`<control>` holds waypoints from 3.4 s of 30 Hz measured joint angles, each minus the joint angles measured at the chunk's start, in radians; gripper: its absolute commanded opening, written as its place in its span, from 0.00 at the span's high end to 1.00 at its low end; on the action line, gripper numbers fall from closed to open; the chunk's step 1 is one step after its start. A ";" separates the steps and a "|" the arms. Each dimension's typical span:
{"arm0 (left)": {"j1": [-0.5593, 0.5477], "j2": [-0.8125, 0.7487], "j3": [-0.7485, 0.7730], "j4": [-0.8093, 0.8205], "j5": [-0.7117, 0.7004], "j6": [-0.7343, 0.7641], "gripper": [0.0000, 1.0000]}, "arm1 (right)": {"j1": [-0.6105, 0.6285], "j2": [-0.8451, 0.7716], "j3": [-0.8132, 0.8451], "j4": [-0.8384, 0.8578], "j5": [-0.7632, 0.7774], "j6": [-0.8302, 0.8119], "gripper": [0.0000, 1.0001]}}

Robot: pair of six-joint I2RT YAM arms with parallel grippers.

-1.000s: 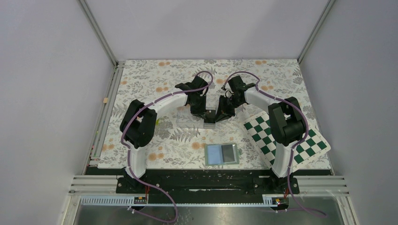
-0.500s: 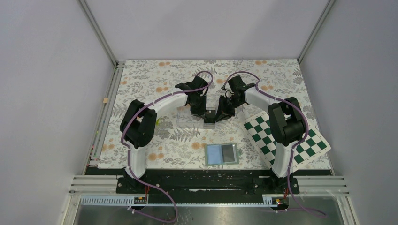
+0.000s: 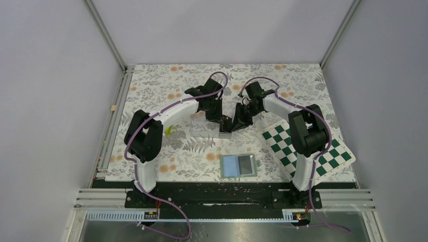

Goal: Put the credit cards into the card holder
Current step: Pick up the credit card from the storage box.

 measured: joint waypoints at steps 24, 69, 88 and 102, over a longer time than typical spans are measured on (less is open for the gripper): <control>0.021 -0.035 -0.091 0.185 0.156 -0.082 0.82 | 0.000 0.000 -0.002 0.002 -0.001 0.000 0.79; -0.050 -0.848 -1.055 1.146 0.470 -0.706 1.00 | -0.001 -0.812 -0.642 0.354 -0.410 0.311 0.46; -0.095 -0.840 -1.055 1.221 0.438 -0.741 1.00 | 0.035 -0.861 -0.690 0.527 -0.398 0.461 0.58; -0.095 -0.912 -1.034 1.006 0.369 -0.636 1.00 | 0.023 -0.890 -0.634 0.488 -0.409 0.442 0.51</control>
